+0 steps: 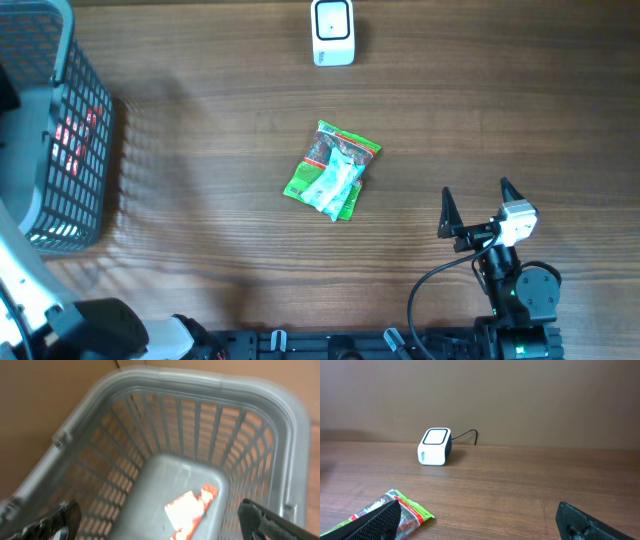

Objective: Scan the item barcode
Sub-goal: 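Reach the left gripper back into the basket and grasp the red box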

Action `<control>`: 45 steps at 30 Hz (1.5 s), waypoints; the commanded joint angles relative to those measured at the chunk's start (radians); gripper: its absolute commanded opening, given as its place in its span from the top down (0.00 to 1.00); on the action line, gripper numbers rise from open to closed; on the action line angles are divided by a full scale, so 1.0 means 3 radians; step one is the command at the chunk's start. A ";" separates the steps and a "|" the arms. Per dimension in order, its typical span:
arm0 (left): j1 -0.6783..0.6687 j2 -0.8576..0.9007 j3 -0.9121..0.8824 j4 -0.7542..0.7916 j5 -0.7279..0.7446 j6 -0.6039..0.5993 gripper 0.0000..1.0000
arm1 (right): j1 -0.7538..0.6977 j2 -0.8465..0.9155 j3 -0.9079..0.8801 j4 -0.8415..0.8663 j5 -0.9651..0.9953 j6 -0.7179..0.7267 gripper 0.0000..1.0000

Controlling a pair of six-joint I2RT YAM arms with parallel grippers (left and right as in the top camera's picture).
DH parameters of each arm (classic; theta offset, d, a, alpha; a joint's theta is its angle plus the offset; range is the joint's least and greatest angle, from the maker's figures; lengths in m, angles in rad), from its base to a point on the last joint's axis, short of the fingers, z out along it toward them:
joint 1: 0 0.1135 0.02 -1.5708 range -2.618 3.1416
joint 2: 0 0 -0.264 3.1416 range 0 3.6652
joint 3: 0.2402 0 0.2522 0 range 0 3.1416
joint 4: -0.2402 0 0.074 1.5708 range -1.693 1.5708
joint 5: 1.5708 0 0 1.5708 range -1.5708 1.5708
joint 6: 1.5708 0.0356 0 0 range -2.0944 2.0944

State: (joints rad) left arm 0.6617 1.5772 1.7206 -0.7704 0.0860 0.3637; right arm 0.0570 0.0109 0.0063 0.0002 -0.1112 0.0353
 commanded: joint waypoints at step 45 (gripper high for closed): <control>0.0029 0.2007 -0.0005 0.0116 0.0259 0.0894 0.93 | -0.0014 -0.0024 -0.0004 0.0018 0.0018 -0.0031 0.00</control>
State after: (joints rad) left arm 0.6678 2.2135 1.7336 -0.7380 0.1570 0.6693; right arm 0.0570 0.0109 0.0063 0.0002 -0.1112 0.0353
